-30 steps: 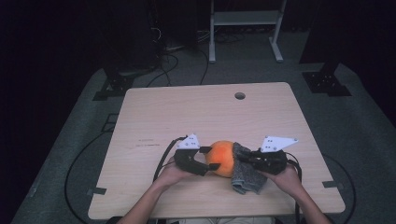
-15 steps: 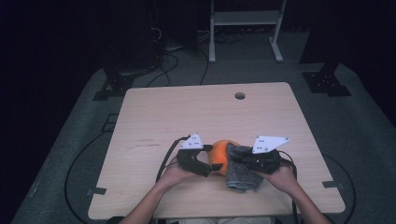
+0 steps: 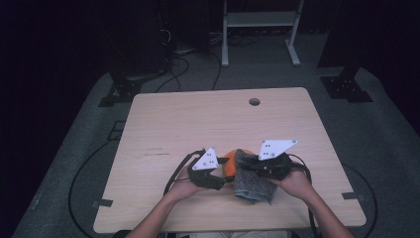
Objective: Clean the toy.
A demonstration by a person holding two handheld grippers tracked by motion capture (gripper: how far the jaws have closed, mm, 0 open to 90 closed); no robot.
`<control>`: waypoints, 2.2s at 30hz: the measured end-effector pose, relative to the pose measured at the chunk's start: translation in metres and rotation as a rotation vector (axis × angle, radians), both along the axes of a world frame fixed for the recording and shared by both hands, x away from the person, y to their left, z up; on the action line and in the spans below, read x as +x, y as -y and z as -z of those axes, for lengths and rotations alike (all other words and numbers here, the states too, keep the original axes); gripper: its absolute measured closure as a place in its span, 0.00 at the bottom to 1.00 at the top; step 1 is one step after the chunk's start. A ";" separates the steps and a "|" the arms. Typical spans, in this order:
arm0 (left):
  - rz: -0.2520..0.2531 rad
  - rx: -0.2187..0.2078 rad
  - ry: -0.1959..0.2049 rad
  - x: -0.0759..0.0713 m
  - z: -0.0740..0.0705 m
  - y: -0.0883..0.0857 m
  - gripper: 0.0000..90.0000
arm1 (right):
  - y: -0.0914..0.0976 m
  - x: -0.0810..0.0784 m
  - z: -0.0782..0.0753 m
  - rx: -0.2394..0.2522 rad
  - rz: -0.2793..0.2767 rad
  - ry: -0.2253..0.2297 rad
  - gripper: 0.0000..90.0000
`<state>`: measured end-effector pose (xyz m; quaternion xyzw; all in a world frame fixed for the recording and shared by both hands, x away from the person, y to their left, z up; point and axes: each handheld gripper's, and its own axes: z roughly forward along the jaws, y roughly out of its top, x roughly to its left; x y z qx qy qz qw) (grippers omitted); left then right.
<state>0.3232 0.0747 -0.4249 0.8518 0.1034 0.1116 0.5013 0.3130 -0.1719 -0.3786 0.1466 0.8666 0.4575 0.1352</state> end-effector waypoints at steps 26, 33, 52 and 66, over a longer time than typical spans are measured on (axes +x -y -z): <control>-0.012 -0.047 -0.149 0.012 0.000 -0.009 0.22 | 0.004 -0.008 0.026 0.075 0.010 -0.044 0.92; -0.007 0.003 -0.154 0.013 0.007 -0.016 0.28 | 0.026 -0.014 0.041 0.068 0.066 -0.054 0.92; -0.001 0.071 -0.223 0.022 0.010 -0.003 0.02 | 0.016 -0.016 0.045 0.090 -0.005 -0.075 0.92; -0.037 0.049 0.021 0.011 0.002 0.006 0.36 | 0.009 -0.004 0.027 0.148 0.063 0.017 0.92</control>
